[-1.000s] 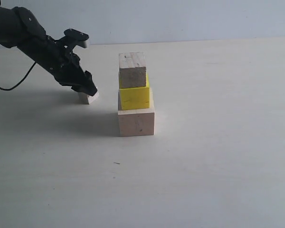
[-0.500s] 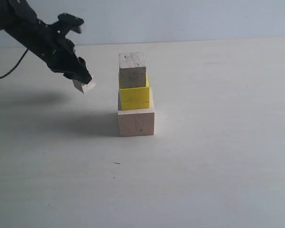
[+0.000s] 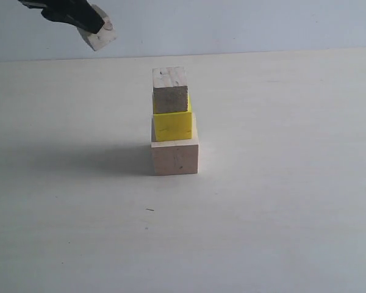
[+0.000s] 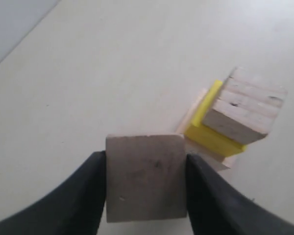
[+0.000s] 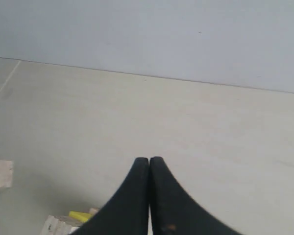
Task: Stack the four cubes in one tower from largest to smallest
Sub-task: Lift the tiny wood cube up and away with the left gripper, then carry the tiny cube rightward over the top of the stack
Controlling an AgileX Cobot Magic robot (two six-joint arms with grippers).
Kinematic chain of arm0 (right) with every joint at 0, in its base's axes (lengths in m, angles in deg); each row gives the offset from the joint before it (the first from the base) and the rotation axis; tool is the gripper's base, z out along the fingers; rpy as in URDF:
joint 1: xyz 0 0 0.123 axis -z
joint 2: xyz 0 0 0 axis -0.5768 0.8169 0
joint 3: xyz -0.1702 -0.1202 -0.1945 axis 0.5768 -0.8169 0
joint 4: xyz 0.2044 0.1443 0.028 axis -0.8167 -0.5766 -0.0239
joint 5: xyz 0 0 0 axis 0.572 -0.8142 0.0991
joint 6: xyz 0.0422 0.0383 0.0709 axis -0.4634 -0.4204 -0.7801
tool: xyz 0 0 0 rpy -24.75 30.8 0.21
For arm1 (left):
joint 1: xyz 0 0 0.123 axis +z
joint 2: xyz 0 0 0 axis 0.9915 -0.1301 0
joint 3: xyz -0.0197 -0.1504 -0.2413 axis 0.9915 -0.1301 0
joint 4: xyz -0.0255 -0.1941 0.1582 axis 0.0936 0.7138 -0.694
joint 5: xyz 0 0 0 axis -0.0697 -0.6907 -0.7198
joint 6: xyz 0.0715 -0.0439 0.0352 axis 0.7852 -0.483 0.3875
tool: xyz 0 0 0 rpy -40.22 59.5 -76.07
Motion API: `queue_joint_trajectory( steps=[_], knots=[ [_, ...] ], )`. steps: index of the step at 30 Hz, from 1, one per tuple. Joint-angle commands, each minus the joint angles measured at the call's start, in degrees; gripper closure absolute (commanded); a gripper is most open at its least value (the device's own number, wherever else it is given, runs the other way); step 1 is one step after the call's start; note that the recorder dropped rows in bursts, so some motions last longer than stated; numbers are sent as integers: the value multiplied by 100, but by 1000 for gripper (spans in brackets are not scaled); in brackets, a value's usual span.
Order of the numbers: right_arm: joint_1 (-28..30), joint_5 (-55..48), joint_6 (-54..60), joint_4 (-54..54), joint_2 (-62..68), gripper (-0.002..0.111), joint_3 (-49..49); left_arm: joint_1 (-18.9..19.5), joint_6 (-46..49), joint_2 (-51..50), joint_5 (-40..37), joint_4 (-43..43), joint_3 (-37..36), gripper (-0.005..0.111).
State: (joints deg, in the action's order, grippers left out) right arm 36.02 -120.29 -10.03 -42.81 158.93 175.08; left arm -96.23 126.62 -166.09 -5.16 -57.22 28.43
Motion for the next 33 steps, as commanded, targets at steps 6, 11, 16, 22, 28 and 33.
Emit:
queue_joint_trajectory(
  steps=[6,11,16,22,28,33],
  knots=[
    [30,8,-10,610,-429,108,29,-15,429,189,-750,663,360,107],
    [30,8,-82,574,-483,108,29,-87,877,176,-750,1085,701,107],
    [20,8,-93,347,-481,108,29,-316,1194,166,-750,875,763,107],
    [20,8,-93,196,-481,108,29,-395,1274,-69,-750,857,763,107],
    [20,8,-93,196,-481,108,29,-655,1226,-338,-750,710,928,107],
    [20,8,-93,196,-481,108,29,-1030,809,-661,-750,0,1451,107]
  ],
)
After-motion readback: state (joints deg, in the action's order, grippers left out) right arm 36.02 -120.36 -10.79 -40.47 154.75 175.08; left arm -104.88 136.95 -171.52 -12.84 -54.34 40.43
